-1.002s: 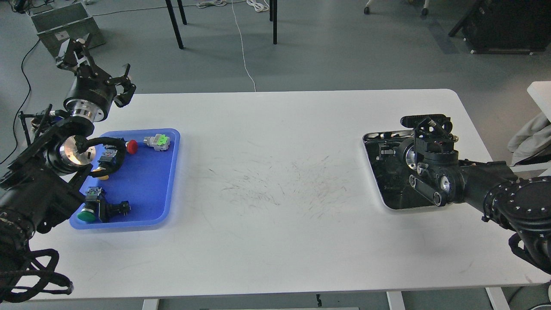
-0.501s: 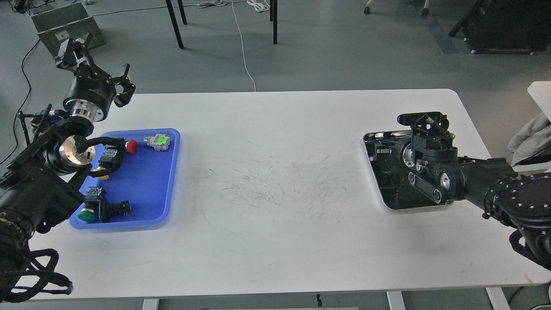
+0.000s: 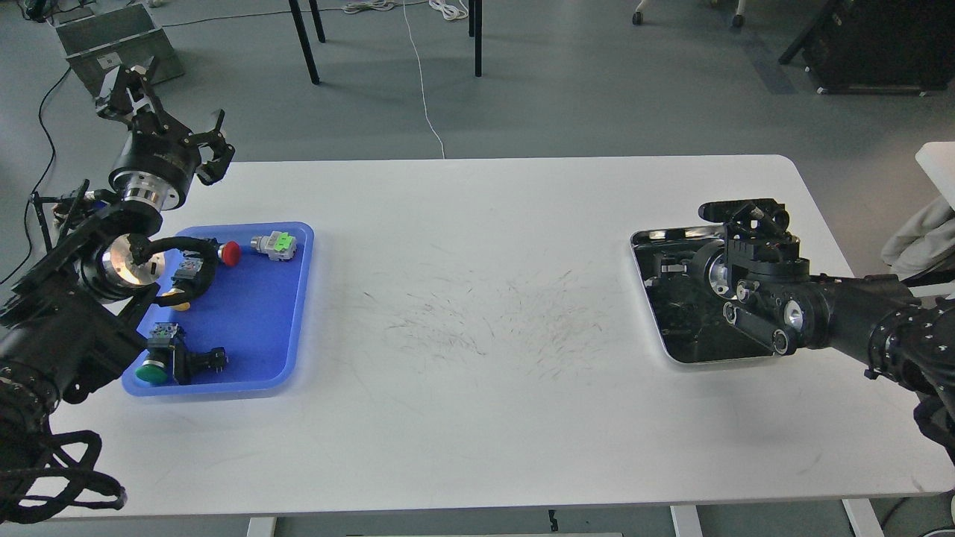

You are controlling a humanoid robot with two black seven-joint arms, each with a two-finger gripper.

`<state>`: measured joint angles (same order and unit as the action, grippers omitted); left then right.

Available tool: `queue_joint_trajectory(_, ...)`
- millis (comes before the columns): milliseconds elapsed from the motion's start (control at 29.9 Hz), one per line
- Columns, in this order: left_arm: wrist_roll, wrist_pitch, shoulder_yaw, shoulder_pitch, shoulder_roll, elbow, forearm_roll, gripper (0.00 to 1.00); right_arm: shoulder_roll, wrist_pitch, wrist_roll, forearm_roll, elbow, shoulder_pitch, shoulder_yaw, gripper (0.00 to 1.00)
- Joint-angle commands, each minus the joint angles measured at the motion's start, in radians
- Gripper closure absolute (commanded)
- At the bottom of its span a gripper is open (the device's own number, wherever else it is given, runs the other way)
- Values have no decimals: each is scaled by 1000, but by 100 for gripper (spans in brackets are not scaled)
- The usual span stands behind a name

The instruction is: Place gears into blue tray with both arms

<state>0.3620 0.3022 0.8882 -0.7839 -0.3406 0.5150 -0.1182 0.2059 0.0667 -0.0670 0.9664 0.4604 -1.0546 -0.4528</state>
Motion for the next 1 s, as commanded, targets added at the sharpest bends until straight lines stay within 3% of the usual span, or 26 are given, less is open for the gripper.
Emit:
queue_joint_trajectory(0,0,0,0,0,2,0,0,2,7,-1,-1,0,9,-1,2,37)
queue_joint_trajectory(134,0,0,0,0,0,-1,0,2,7,-1,-1,2,9,-1,2,45)
queue_joint_trajectory(301,0,0,0,0,0,-1,0,2,6,-2,-2,3,0,1,2,62)
queue_joint_trajectory(401,0,0,0,0,0,0,0,2,6,-2,-2,2,3,2,2,81)
queue_joint_trajectory(568,0,0,0,0,0,-1,0,2,7,-2,-2,3,1,4,2,96)
queue_joint_trajectory(869,0,-2,0,0,0,0,0,2,15,-7,-11,-2,18,-57,9,98)
queue_joint_trajectory(969,0,-2,0,0,0,-1,0,2,42,-5,-17,-5,85,-128,17,98)
